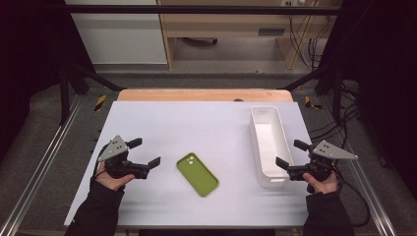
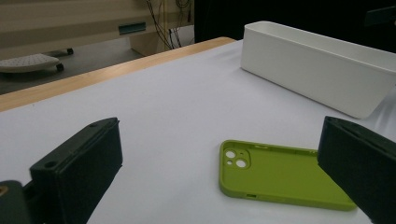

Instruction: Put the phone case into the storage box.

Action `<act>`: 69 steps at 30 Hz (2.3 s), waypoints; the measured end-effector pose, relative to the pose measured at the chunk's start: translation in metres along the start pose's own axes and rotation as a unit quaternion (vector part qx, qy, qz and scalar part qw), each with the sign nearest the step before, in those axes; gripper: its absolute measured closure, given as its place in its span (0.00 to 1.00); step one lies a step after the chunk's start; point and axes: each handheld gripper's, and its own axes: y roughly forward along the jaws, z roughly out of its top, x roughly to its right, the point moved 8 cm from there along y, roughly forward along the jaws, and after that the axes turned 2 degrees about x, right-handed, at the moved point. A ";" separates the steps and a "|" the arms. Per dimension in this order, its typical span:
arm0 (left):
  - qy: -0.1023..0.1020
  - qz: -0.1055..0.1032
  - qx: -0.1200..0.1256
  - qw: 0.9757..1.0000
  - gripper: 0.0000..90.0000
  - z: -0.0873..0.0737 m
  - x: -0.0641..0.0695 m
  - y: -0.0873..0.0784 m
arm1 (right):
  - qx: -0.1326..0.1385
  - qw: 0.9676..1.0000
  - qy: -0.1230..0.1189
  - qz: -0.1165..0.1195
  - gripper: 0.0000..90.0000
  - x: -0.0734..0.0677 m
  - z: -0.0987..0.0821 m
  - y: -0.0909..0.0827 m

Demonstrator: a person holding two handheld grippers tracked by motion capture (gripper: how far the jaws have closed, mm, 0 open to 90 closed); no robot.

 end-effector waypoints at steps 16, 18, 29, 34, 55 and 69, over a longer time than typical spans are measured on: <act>0.010 -0.011 -0.028 0.999 0.01 0.002 0.029 0.021 | -0.002 1.000 0.001 -0.001 0.01 0.000 0.001 -0.001; 0.011 -0.014 -0.031 0.999 0.01 0.001 0.033 0.024 | -0.002 1.000 0.001 -0.001 0.01 0.000 0.000 -0.001; 0.015 -0.011 -0.048 0.999 0.08 0.003 0.048 0.039 | -0.004 1.000 0.000 -0.003 0.01 0.000 0.000 -0.001; 0.021 -0.008 -0.058 0.998 0.13 0.001 0.053 0.048 | -0.002 1.000 0.000 -0.004 0.01 0.000 0.001 -0.001; 0.046 -0.027 -0.106 0.993 0.46 -0.006 0.074 0.082 | 0.002 1.000 -0.002 -0.005 0.01 0.002 0.002 -0.003; 0.056 -0.042 -0.144 0.987 0.75 -0.011 0.093 0.111 | -0.003 1.000 0.002 -0.005 0.01 0.002 0.002 -0.003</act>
